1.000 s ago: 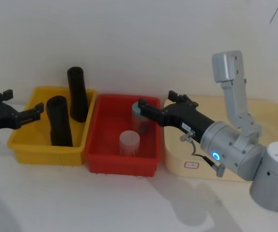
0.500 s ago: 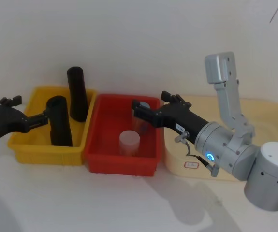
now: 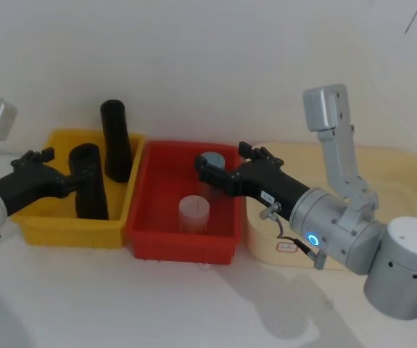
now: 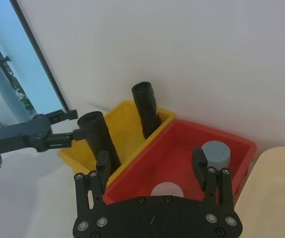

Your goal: Pick up the garbage bag with the one hand and transfer it to the other hand.

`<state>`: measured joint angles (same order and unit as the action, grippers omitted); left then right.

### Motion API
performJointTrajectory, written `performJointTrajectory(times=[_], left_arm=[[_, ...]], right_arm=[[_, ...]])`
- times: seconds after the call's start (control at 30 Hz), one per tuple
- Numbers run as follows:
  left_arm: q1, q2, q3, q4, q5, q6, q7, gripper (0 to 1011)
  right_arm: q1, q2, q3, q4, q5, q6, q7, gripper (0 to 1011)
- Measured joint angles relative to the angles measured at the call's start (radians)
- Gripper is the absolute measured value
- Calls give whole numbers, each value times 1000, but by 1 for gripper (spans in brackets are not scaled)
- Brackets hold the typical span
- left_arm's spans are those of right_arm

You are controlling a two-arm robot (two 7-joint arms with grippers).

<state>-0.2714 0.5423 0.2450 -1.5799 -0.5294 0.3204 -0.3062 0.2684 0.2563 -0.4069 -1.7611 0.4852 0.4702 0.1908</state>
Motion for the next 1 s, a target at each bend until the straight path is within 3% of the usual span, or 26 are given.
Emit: performJointTrajectory(times=[0.4,0.67,0.83,1.0], left_arm=[[-55,-61,32,72,28,-13,20,1001],[-76,-83,44,98,43,-17,30,1000],[-83,-91,48,107,48,-18,34,926],[-90,-98,51,115,52,-19,37,774]], right_arm=[[6,2,-10,14,15,-1,2,1000],[6,3,-13,22,27,-3,3,1000],[6,4,-14,26,33,-4,3,999],[13,5,-19,36,37,0,2,1000]])
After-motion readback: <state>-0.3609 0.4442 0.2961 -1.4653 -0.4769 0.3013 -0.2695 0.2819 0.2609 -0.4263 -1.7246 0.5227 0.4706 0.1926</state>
